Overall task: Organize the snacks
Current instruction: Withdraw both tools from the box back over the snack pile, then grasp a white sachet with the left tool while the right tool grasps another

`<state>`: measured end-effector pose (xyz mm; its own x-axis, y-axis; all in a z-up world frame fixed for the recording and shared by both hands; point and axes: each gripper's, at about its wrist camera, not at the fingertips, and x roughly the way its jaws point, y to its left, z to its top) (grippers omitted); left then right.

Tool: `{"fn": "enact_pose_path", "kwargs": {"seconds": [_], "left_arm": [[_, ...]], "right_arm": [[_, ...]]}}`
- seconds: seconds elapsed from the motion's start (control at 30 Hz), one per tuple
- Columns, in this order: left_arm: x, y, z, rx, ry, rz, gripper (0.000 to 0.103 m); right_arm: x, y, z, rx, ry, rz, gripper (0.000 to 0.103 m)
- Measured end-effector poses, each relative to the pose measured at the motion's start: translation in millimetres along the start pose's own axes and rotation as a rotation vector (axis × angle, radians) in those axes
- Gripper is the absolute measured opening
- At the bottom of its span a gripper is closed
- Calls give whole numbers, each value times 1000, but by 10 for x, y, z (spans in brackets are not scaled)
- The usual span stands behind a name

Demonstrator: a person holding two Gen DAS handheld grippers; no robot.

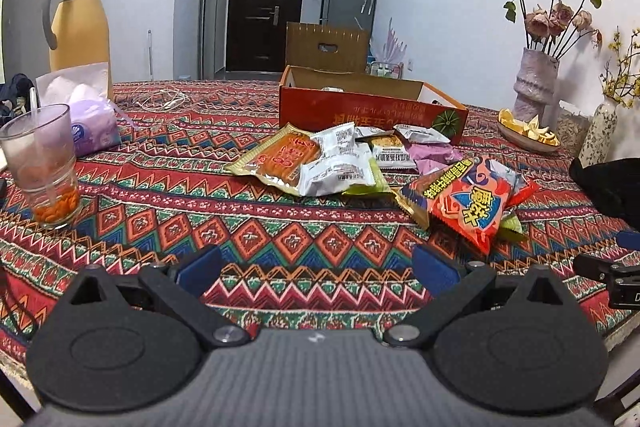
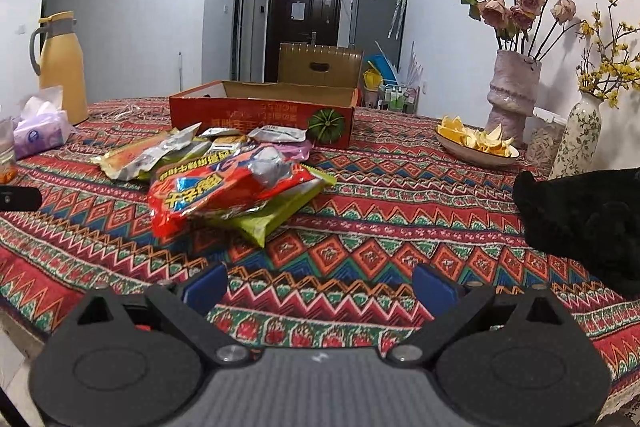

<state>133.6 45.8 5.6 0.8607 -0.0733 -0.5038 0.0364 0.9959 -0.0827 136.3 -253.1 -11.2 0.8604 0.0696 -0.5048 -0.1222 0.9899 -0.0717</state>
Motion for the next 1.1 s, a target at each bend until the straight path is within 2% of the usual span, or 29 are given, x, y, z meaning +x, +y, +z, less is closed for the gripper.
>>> {"fn": "enact_pose_path", "kwargs": {"seconds": [0.37,0.67,0.83,1.0,1.07,1.1], "left_arm": [[156,-99,92,29,18,-4,103],[680,-77,377,66,48,17,103],[1105,-47,621,34,68,-51,103],[1565,-42,753,6,150,-93,102],[1674,-33,753,-15,170,-123,97],[1730,-28,752,-23,180,-140,89]], "right_arm": [[91,-95,61,38,4,-6,99],[403,-197,231,54,8,-20,99],[565,-259,492,67,-32,-9,99],[818,-251,893,14,-66,11,99],[973,-273,1082,19,-72,67,99],[1076,-282,1181,25,-65,102,99]]}}
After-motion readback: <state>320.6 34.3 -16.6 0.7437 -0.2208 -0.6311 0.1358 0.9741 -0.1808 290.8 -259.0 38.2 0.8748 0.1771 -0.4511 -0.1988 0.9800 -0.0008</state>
